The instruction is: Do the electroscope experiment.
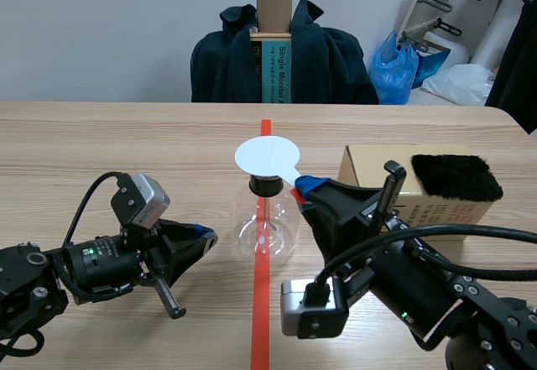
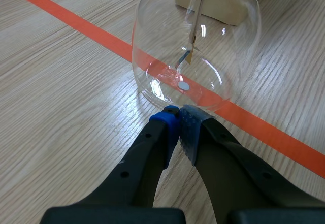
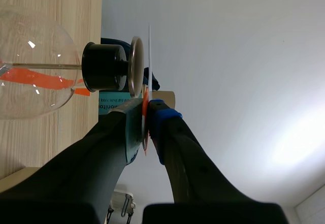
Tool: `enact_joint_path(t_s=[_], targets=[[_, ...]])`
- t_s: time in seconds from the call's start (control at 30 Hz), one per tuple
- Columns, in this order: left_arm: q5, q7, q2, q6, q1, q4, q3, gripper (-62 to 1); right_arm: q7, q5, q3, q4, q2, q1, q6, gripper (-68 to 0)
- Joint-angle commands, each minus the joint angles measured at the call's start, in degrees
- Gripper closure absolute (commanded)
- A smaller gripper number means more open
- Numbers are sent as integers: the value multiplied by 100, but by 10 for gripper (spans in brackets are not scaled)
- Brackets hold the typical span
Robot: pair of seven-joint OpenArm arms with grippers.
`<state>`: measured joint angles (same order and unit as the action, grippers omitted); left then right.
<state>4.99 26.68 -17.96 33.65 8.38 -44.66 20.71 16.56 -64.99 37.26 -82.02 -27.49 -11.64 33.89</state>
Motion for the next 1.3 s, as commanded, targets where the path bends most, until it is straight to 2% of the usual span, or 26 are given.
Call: enact_joint_path(t_s=[0.0, 0.93, 1.13, 1.27], targets=[[-42, 96, -2, 7, 20, -107, -4, -28, 13, 24, -59, -101, -59, 68, 105, -7], [-42, 96, -2, 7, 20, -107, -4, -28, 9, 24, -59, -101, -59, 68, 105, -7], [-42, 96, -2, 7, 20, -107, -4, -28, -273, 26, -59, -101, -59, 68, 105, -7], [-42, 96, -2, 7, 20, -107, -4, -28, -767, 26, -59, -101, -59, 68, 105, -7]])
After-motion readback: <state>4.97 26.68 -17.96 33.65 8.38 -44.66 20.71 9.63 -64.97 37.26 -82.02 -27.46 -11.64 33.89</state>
